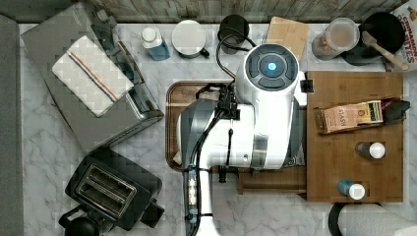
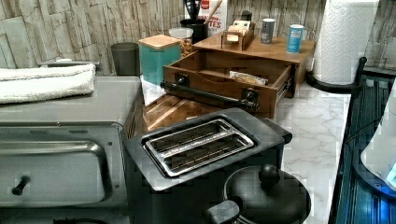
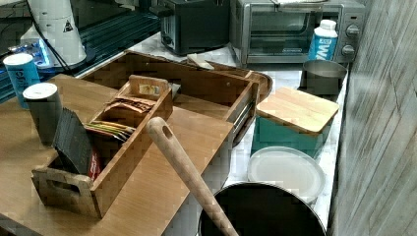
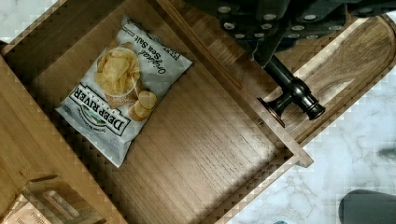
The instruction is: Close the drawer.
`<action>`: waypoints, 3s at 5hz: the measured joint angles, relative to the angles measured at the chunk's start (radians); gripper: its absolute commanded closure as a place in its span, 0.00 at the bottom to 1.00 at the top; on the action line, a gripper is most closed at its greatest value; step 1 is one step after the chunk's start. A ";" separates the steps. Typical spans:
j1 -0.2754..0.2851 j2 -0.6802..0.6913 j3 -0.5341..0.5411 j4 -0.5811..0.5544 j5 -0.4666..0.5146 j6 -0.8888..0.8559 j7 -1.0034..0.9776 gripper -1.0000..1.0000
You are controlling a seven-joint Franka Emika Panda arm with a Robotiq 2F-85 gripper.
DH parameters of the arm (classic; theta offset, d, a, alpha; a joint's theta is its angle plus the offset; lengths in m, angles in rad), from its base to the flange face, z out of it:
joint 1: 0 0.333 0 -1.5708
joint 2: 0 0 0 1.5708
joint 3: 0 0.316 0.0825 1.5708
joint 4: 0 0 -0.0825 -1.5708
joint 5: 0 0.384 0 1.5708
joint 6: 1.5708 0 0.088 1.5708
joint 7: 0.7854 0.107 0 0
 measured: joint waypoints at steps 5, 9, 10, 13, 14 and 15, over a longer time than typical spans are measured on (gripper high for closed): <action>0.010 0.026 0.008 -0.083 -0.005 0.198 -0.009 1.00; 0.091 -0.031 0.095 -0.321 -0.040 0.358 -0.048 1.00; 0.105 -0.040 0.123 -0.345 -0.040 0.390 -0.138 1.00; 0.100 0.004 0.140 -0.345 -0.091 0.411 -0.224 1.00; 0.099 0.021 0.140 -0.368 -0.157 0.459 -0.224 1.00; 0.098 0.023 0.139 -0.417 -0.217 0.520 -0.220 1.00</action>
